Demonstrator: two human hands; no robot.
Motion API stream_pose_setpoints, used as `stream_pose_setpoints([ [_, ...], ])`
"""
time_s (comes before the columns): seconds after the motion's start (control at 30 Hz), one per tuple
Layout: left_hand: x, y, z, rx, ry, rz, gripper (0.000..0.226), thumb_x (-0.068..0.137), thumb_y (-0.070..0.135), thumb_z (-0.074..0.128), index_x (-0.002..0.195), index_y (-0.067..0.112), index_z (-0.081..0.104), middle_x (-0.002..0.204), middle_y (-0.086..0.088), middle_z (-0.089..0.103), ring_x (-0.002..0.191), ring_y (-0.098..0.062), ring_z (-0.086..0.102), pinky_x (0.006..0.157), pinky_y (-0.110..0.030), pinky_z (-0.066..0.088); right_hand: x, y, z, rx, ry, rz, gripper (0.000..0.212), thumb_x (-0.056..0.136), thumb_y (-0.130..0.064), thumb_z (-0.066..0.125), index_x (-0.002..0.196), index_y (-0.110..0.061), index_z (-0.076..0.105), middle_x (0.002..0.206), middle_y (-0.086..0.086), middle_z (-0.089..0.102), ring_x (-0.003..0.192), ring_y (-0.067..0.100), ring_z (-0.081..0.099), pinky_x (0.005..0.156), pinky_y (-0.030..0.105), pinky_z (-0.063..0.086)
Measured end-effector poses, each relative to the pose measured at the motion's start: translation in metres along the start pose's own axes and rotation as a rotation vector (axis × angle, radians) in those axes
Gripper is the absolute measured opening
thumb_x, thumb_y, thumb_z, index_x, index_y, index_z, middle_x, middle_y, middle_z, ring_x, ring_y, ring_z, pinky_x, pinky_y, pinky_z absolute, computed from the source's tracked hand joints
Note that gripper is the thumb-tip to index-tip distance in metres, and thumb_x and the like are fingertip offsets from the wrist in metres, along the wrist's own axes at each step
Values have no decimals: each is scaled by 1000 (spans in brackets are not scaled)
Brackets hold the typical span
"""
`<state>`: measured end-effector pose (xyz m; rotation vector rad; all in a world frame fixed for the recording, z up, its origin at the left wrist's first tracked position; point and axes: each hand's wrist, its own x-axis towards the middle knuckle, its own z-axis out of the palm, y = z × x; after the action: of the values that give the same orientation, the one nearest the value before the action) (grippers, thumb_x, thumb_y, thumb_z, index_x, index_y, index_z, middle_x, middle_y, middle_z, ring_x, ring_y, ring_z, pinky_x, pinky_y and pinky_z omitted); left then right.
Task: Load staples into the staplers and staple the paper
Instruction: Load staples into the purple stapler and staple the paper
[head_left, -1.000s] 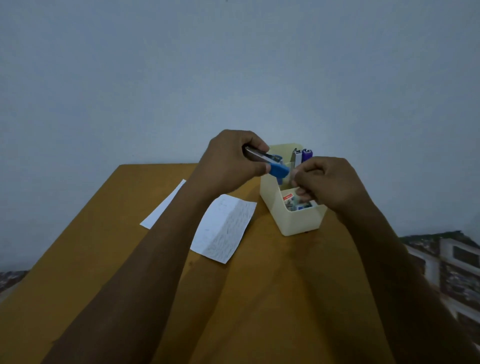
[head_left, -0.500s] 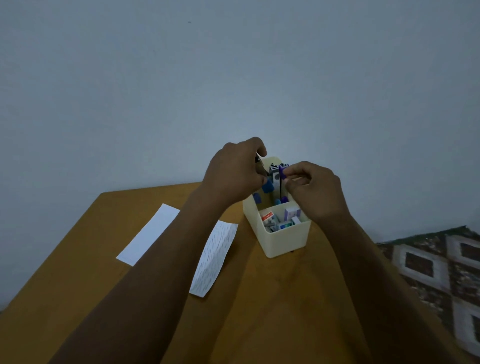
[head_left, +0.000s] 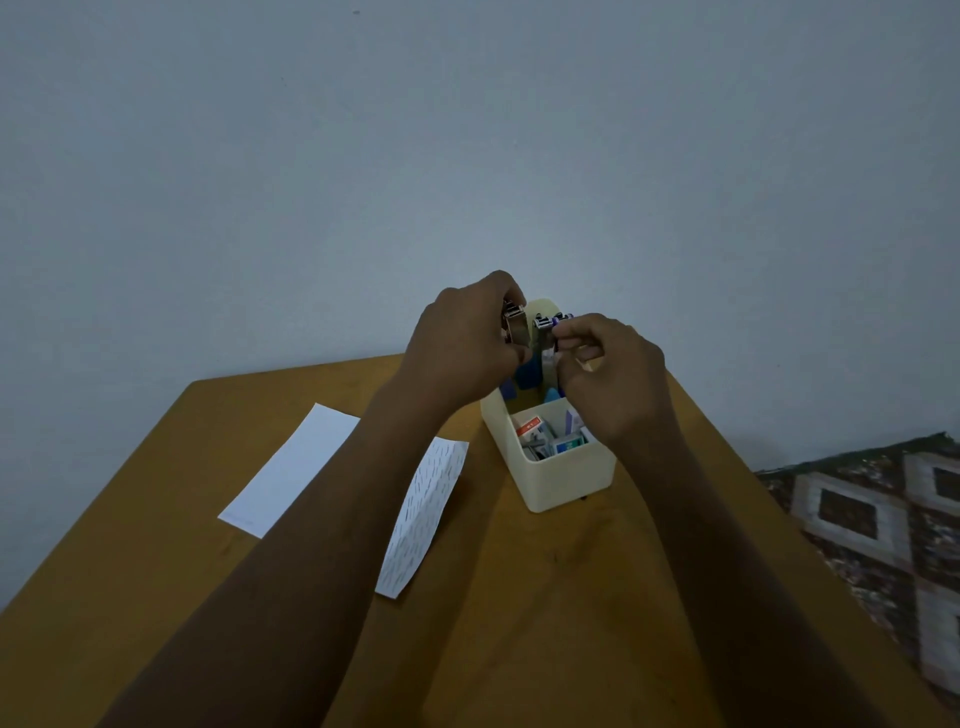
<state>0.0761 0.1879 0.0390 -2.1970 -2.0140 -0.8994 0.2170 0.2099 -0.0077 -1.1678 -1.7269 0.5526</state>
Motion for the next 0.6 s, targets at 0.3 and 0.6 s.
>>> stream_pose_setpoints([
  [0.3, 4, -5, 13, -34, -16, -18, 40, 78, 23, 75, 113, 15, 56, 106, -6, 66, 94, -21, 61, 82, -35, 52, -2, 2, 3, -30, 3, 2, 27, 86, -5, 62, 112, -13, 63, 111, 4, 65, 98, 11, 58, 81, 14, 43],
  [0.6, 5, -13, 26, -17, -26, -45, 34, 82, 25, 72, 112, 13, 62, 108, -8, 66, 97, -23, 58, 85, -40, 52, -2, 7, 5, -27, 5, -13, 26, 86, -8, 63, 112, -12, 63, 110, 3, 65, 98, 10, 59, 72, 2, 37],
])
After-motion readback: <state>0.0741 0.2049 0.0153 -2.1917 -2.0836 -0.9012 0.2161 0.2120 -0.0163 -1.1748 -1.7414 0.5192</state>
